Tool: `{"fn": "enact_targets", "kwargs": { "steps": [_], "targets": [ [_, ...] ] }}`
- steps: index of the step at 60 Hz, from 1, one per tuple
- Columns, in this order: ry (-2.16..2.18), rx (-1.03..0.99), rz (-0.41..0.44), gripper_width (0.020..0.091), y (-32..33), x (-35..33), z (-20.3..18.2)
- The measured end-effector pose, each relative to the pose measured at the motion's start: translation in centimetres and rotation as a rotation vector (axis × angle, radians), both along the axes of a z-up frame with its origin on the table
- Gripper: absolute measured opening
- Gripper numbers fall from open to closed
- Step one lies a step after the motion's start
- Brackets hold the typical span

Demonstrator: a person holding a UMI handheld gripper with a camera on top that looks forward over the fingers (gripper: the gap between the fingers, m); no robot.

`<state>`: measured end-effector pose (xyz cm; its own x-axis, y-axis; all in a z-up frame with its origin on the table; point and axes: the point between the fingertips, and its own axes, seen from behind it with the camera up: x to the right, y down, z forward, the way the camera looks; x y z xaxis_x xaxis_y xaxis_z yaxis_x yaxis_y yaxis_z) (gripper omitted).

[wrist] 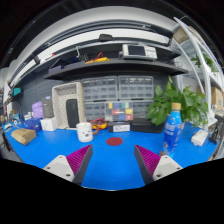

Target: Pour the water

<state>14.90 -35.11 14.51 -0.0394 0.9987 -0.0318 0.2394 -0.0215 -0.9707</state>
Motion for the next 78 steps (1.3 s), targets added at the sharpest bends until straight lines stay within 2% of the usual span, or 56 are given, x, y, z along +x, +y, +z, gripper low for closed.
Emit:
{"fn": "enact_targets", "kwargs": {
  "steps": [14,19,25,37,40,43,44,47,52,59,70,78],
  "targets": [
    [0.055,0.004,-0.199,0.0848,9.5,-0.4,0.6],
    [0.092,-0.005,-0.245,0.0854,12.0,-1.7,1.1],
    [0.118,0.023,-0.253,0.0853,12.6,-4.5,2.1],
    [0.109,0.119,-0.224,0.0849,10.4,-11.8,1.1],
    [0.112,0.116,-0.219,0.0821,9.4,-13.6,1.0],
    [0.115,0.105,-0.221,0.0745,8.6,-14.9,1.2],
    [0.117,0.101,-0.221,0.0708,8.4,-15.4,1.3],
    [0.128,0.096,-0.23,0.0518,7.8,-16.5,1.8],
    [0.133,0.082,-0.24,0.0478,7.2,-18.1,2.1],
    [0.129,0.096,-0.249,0.0352,7.1,-18.4,2.6],
    [0.109,0.154,-0.244,0.035,7.9,-17.8,2.0],
    [0.084,0.272,-0.198,0.0348,7.1,-18.5,2.1]
  ]
}}
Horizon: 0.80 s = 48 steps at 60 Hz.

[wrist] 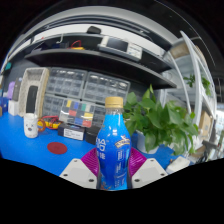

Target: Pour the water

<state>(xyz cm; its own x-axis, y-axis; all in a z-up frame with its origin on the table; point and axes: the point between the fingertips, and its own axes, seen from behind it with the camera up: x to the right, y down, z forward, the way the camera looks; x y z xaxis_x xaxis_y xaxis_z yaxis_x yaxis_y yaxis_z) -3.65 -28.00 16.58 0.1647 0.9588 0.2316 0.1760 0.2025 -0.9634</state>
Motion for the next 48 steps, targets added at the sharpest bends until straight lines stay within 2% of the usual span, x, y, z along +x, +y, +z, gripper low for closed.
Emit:
{"fn": "enact_targets", "kwargs": {
  "steps": [6,23,37,48],
  "targets": [
    [-0.033,0.169,0.06,0.0348,-1.4,-1.5,0.7],
    [-0.072,0.815,0.236,0.0349,-7.3,-7.3,4.0],
    [-0.109,1.324,0.277,0.0347,-6.6,-9.9,7.0],
    [-0.107,1.61,0.294,0.0347,-3.9,-10.5,9.5]
  ]
}}
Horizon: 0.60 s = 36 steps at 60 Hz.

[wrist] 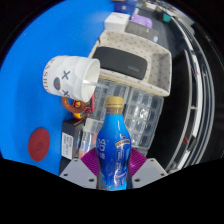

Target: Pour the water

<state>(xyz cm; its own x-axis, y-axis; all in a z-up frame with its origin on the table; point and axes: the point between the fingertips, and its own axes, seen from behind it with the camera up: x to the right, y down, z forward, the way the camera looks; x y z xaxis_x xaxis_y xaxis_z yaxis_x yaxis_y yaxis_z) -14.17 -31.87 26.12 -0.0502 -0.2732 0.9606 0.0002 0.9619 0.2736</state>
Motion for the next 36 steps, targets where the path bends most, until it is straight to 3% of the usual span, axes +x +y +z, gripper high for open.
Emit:
{"fn": "enact_targets", "kwargs": {
  "steps": [11,23,29,36],
  "targets": [
    [0.039,0.3,0.062,0.0347,1.7,-0.9,3.0],
    [0.033,0.35,0.057,0.0348,6.2,-2.3,6.2],
    [0.029,0.25,0.051,0.0348,9.0,-3.2,8.3],
    [-0.003,-0.129,0.0,0.0348,12.7,-4.4,11.4]
  ]
}}
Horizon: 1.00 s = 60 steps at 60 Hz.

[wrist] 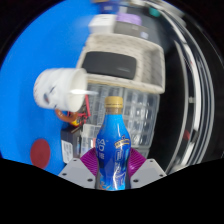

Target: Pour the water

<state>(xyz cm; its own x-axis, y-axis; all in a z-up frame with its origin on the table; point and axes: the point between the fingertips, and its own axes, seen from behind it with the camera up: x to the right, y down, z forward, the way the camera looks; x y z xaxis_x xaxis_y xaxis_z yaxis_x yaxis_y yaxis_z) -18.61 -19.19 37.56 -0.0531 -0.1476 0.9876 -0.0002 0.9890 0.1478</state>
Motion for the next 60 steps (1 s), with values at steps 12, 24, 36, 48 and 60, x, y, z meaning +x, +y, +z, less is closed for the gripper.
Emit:
{"fn": "enact_targets", "kwargs": {
  "steps": [12,24,36,48,60],
  "targets": [
    [-0.035,-0.728,-0.049,0.0348,5.9,-2.9,6.5],
    [-0.144,-1.491,-0.091,0.035,11.4,-7.0,9.6],
    [-0.179,-1.633,-0.087,0.0348,13.4,-9.7,9.0],
    [-0.156,-1.628,-0.068,0.0355,14.1,-10.5,8.5],
    [-0.136,-1.659,-0.08,0.0481,14.5,-10.2,8.6]
  ]
}}
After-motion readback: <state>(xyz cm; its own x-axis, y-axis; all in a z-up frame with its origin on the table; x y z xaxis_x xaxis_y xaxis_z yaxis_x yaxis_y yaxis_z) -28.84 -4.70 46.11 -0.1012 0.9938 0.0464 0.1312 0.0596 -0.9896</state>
